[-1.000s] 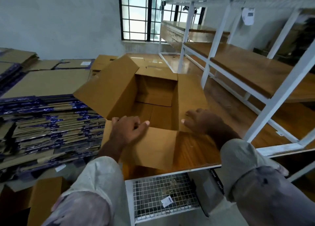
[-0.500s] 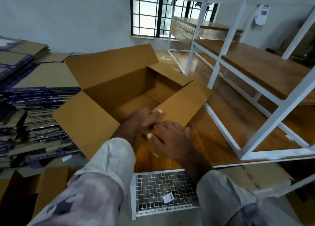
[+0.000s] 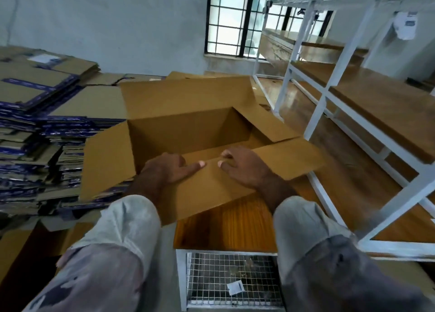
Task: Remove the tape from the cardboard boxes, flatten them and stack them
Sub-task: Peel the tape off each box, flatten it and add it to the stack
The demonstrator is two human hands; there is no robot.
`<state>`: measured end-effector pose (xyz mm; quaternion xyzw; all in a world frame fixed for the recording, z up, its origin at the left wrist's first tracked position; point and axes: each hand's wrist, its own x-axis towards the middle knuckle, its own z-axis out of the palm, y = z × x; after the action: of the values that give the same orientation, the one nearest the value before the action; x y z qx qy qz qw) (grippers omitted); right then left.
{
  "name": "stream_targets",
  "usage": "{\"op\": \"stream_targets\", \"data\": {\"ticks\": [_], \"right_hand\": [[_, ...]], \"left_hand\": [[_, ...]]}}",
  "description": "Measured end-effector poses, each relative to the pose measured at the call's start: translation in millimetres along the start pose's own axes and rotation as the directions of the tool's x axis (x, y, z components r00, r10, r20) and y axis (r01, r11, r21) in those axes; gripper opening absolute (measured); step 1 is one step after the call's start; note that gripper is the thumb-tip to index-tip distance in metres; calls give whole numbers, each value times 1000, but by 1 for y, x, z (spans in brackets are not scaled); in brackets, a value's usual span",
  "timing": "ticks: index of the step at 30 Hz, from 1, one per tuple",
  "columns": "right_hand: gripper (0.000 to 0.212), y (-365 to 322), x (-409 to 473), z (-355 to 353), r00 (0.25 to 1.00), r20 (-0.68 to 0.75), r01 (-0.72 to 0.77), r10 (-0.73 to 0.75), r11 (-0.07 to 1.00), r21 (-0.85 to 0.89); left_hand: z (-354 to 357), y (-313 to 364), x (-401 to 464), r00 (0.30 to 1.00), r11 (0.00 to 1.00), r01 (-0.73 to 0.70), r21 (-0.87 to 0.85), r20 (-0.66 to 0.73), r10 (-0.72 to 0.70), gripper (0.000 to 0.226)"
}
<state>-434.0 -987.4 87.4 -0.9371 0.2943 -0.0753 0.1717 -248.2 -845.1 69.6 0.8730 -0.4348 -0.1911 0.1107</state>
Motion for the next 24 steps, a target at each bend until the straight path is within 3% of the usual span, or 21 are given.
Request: {"op": "stream_targets", "data": {"ticks": [3, 6, 12, 17, 21, 24], "right_hand": [[53, 20, 29, -5, 997, 62, -51, 53, 998, -37], [63, 44, 46, -2, 986, 98, -132, 136, 990, -43], [70, 64, 77, 2, 992, 31, -117, 120, 989, -87], [77, 114, 96, -19, 980, -119, -179, 160, 968, -177], [88, 173, 108, -45, 920, -296, -343, 259, 897, -281], [75, 220, 113, -53, 885, -257, -436, 389, 886, -160]], "left_hand": [[-4, -5, 1, 999, 997, 44, -71, 35, -42, 85], [5, 18, 4, 998, 999, 33, 29, -53, -31, 66], [45, 112, 23, 989, 989, 23, 146, -149, -1, 82], [47, 106, 44, 981, 975, 74, 208, -192, -33, 87], [46, 102, 54, 976, 982, 26, 187, -217, 16, 84], [51, 94, 58, 964, 982, 13, 187, -262, 37, 88]]}}
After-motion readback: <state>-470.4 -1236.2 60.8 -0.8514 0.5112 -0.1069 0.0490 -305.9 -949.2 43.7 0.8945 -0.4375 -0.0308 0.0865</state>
